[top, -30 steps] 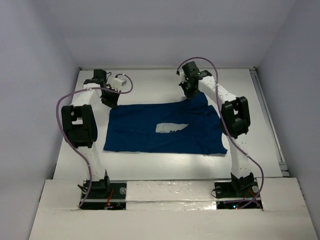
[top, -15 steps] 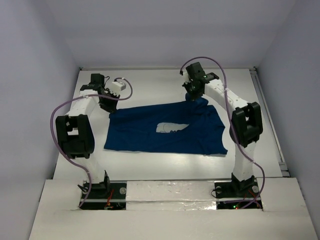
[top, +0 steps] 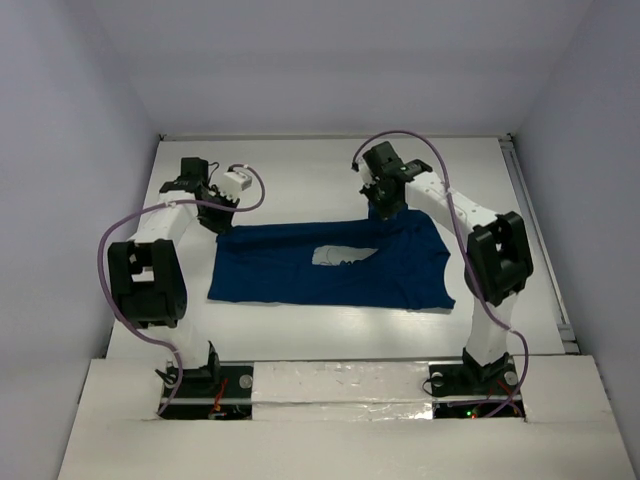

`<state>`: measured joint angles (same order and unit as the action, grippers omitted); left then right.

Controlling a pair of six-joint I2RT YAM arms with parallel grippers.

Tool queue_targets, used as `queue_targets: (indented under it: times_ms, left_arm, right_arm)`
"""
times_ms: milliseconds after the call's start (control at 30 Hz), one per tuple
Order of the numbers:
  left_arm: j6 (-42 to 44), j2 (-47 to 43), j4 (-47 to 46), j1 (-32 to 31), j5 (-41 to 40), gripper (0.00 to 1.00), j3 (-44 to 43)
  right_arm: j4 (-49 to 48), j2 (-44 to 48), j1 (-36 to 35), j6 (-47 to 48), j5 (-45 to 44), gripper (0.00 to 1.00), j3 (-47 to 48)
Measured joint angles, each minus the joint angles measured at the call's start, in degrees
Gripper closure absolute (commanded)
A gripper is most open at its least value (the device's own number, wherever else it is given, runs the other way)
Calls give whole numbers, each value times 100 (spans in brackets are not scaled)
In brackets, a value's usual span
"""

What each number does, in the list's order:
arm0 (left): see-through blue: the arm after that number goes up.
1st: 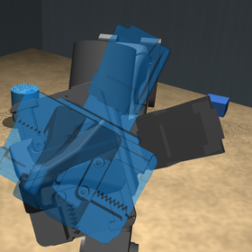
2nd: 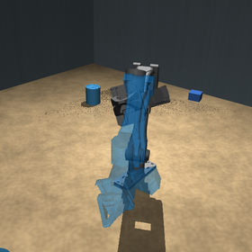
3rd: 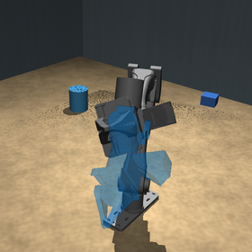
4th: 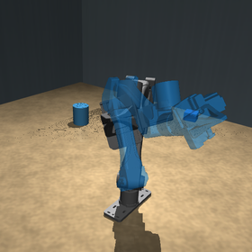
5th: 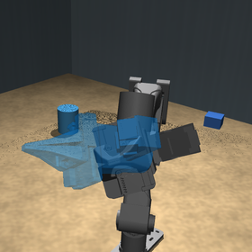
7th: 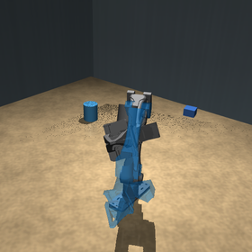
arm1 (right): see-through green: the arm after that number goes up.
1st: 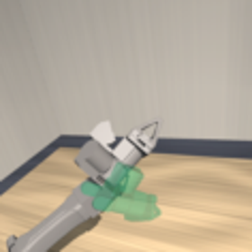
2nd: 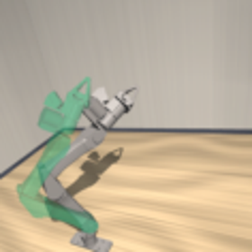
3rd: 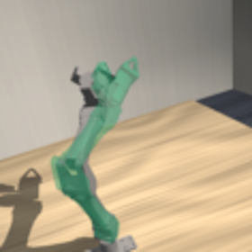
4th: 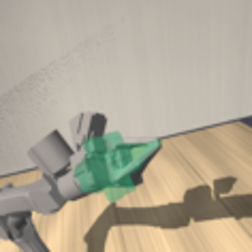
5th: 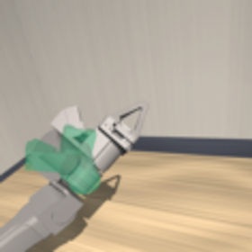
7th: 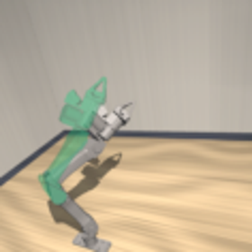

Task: Fold and stack the t-shirts
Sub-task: Fold the other side of the tshirt into a rectangle

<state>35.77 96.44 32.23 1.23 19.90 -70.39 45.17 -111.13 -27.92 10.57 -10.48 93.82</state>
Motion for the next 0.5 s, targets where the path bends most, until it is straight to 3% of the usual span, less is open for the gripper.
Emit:
queue_targets:
  times_ms: [500]
  left_arm:
    - [-170,-634,-1622,0,-92,100,1032]
  right_arm:
    - [114,1008,-146,61,26,100,-734]
